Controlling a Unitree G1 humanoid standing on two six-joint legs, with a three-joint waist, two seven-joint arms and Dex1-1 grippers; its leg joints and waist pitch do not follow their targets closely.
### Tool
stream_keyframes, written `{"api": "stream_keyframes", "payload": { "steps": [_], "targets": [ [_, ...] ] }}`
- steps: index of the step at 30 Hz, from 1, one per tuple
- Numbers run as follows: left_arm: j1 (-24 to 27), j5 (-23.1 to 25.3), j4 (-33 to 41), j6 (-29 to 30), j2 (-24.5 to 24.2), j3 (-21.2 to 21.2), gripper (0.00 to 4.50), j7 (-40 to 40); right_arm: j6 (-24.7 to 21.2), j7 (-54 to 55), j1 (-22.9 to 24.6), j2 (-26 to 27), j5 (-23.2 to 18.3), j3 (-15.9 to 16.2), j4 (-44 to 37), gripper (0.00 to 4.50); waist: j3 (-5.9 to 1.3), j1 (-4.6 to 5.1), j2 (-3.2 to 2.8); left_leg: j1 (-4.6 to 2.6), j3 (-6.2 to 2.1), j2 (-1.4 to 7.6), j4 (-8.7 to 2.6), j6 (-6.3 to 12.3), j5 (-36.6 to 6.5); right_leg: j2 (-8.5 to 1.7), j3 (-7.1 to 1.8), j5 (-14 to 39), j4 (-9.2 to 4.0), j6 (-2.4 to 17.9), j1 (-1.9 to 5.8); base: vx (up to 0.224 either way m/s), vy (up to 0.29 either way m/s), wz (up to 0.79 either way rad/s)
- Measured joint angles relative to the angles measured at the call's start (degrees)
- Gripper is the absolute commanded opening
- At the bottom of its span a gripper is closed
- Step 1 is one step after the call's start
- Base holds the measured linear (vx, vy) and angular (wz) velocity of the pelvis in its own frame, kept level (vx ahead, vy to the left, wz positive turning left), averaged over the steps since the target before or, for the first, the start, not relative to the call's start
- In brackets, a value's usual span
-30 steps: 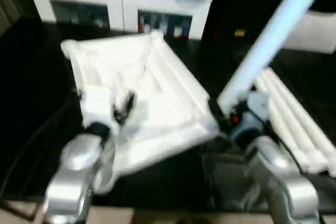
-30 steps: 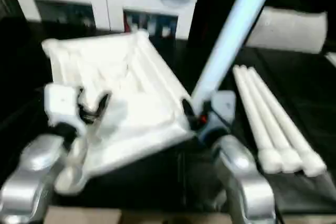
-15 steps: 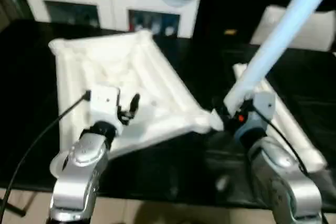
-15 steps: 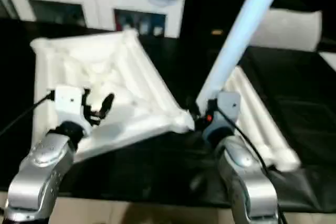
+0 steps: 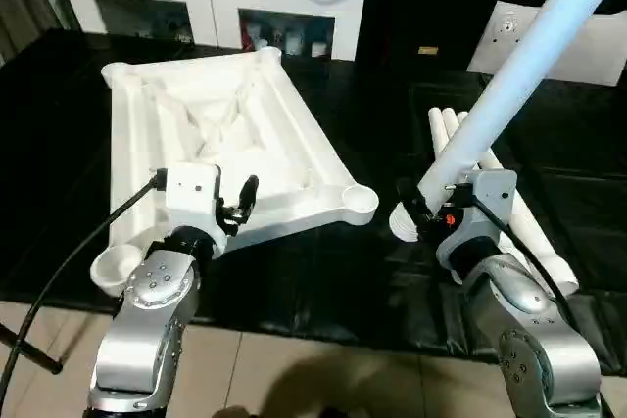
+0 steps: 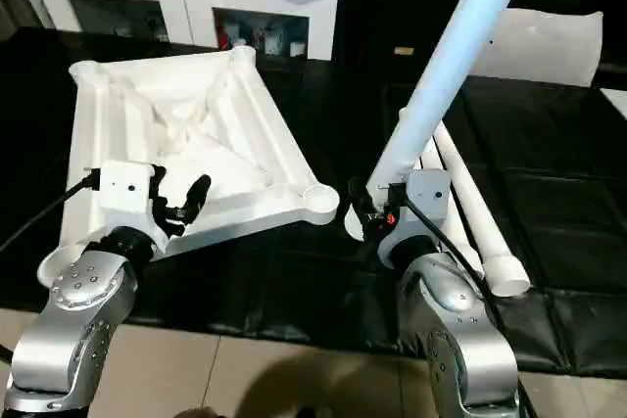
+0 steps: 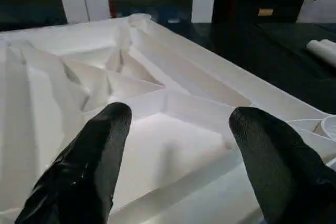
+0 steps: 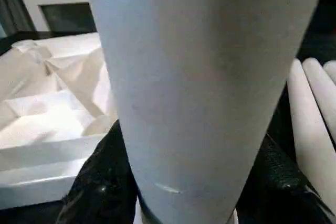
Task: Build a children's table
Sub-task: Move to table
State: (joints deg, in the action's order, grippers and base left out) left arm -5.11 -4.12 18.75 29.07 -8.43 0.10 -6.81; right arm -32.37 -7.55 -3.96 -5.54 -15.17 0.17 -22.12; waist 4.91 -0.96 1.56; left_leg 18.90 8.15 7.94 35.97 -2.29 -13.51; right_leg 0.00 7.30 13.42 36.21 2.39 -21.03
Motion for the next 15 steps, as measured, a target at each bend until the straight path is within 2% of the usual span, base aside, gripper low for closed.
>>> {"api": "stream_keyframes", "payload": {
  "steps": [1, 2, 3, 4, 5, 6, 7, 8, 9, 10, 11, 12, 13, 14, 15],
  "targets": [
    [-0.02, -0.02, 0.00, 0.00, 0.02, 0.11, 3.49, -0.06, 0.00, -0.07, -0.05, 0.03, -0.01, 0.13, -0.09, 1.95, 0.23, -0.59, 0.99, -0.72, 0.74, -0.67, 0.06, -0.04, -0.01, -0.48, -1.05, 0.58, 1.26, 0.09, -0.35, -0.102, -0.001, -0.04],
    [0.00, -0.04, -0.04, -0.02, 0.09, 0.10, 3.49, -0.13, -0.01, -0.13, -0.05, -0.34, 0.00, 0.06, -0.13, 1.95, 0.11, -0.79, 2.19, -1.38, 0.90, -1.02, 0.62, -0.39, -0.37, -0.37, -1.78, 0.84, 1.87, 0.56, -0.86, 0.000, 0.000, 0.00],
    [0.17, -0.02, 0.04, -0.06, 0.65, -0.18, 3.49, -0.29, -0.02, -0.17, -0.40, -0.87, 0.01, -0.28, -0.15, 1.95, 0.40, -0.85, 1.85, -1.04, 0.55, -1.23, 4.01, 0.02, -1.44, 0.00, -1.56, 1.01, 1.34, 0.80, -1.03, 0.080, -0.002, -0.02],
    [0.48, -0.02, -0.13, -0.05, 0.47, -0.33, 3.49, -0.38, -0.06, -0.28, -0.88, -0.83, -0.01, -0.19, -0.14, 1.95, 0.36, -0.67, 1.02, -0.89, -0.31, -1.50, 5.70, 1.23, -2.32, 0.29, -1.40, 1.00, 0.58, 0.77, -0.75, 0.080, -0.002, -0.02],
    [0.22, -0.01, -0.67, 0.01, 0.32, -0.42, 3.49, -0.38, -0.06, -0.40, -0.74, -0.80, -0.03, -0.18, -0.14, 1.95, 0.33, -0.33, 0.54, -1.37, -0.62, -1.78, 4.57, 1.85, -3.23, 0.28, -0.95, 0.90, -0.39, 0.60, -0.89, 0.091, 0.076, -0.18],
    [-0.61, -0.04, -1.13, 0.05, 0.14, -0.49, 3.49, -0.39, -0.17, -0.39, -0.27, -0.87, -0.01, -0.37, 0.01, 1.95, 0.49, 0.17, 0.01, -2.46, -0.83, -1.88, 1.82, 0.52, -3.85, 0.19, -0.26, 0.55, -2.10, 0.03, -0.77, 0.007, 0.064, 0.04],
    [-0.68, -0.05, -1.20, 0.09, 0.18, -0.47, 3.49, -0.38, -0.56, -0.41, 0.01, -1.07, 0.01, -0.38, 0.32, 1.95, 0.50, 0.85, -0.08, -2.46, -0.61, -1.37, 0.64, 0.57, -3.33, 0.38, 0.02, 0.21, -3.66, -0.25, -0.36, 0.007, 0.064, 0.04],
    [-0.71, -0.05, -1.17, 0.11, 0.06, -0.42, 3.49, -0.37, -0.77, -0.44, -0.07, -1.04, -0.01, -0.36, 0.32, 1.95, 0.51, 1.28, -0.14, -2.41, -0.62, -1.17, 0.27, 0.77, -2.46, 0.38, 0.30, -0.34, -4.04, -0.63, -0.07, -0.074, 0.052, 0.10],
    [-0.72, -0.05, -1.19, 0.13, -0.07, -0.30, 3.49, -0.35, -0.77, -0.50, -0.14, -0.82, -0.03, -0.25, 0.26, 1.95, 0.48, 1.74, 0.19, -2.14, -0.36, -1.40, 0.71, 0.87, -2.57, -0.07, 0.23, -1.23, -3.14, -0.09, -0.15, -0.073, 0.039, 0.05],
    [-0.71, -0.04, -1.19, 0.14, -0.13, -0.24, 3.49, -0.34, -0.78, -0.52, -0.14, -0.81, -0.03, -0.18, 0.27, 1.95, 0.44, 1.85, 1.04, -2.52, 0.11, -1.98, 0.76, 0.86, -2.60, -0.73, -0.08, -1.80, -2.91, 0.79, -0.25, -0.073, 0.039, 0.05],
    [-0.66, -0.04, -1.21, 0.20, 0.04, -0.24, 3.49, -0.34, -0.78, -0.52, -0.15, -0.93, -0.02, -0.22, 0.26, 1.95, 0.41, 1.82, 1.50, -2.86, 0.21, -2.45, 0.84, 0.83, -2.61, -0.91, -0.44, -2.34, -2.77, 1.31, -0.21, 0.000, 0.000, 0.00],
    [-0.61, -0.03, -1.19, 0.27, 0.16, -0.46, 3.49, -0.35, -0.79, -0.50, -0.21, -1.17, -0.02, -0.31, 0.26, 1.95, 0.56, 1.80, 1.43, -3.39, 0.40, -2.49, 1.51, 0.80, -2.75, -1.12, -0.12, -2.30, -3.08, 1.27, -0.51, 0.000, 0.000, 0.00],
    [-0.61, 0.00, -1.19, 0.30, 0.07, -0.50, 3.49, -0.41, -0.81, -0.50, -0.30, -1.24, -0.02, -0.26, 0.26, 1.95, 0.63, 1.76, 1.22, -3.13, 0.38, -2.50, 1.47, 0.89, -2.79, -1.18, 0.11, -2.29, -3.26, 1.24, -0.32, 0.000, 0.000, 0.00],
    [-0.62, 0.09, -1.20, 0.41, -0.10, -0.50, 3.49, -0.46, -0.83, -0.51, -0.33, -1.21, -0.03, -0.21, 0.27, 1.95, 0.68, 1.90, 0.84, -2.55, 0.07, -2.24, 1.20, 0.93, -2.73, -1.26, 1.08, -2.30, -3.66, 1.20, -0.27, 0.000, 0.000, 0.00],
    [-0.57, 0.33, -1.31, 0.53, -0.40, -0.73, 3.49, -0.64, -0.93, -0.52, -0.14, -1.23, -0.02, -0.21, 0.30, 1.95, 0.89, 2.26, 0.33, -2.45, -0.12, -1.45, 1.01, 0.97, -2.69, -1.23, 2.51, -2.29, -5.26, 1.00, 0.28, 0.000, 0.000, 0.00]
  ]
}}
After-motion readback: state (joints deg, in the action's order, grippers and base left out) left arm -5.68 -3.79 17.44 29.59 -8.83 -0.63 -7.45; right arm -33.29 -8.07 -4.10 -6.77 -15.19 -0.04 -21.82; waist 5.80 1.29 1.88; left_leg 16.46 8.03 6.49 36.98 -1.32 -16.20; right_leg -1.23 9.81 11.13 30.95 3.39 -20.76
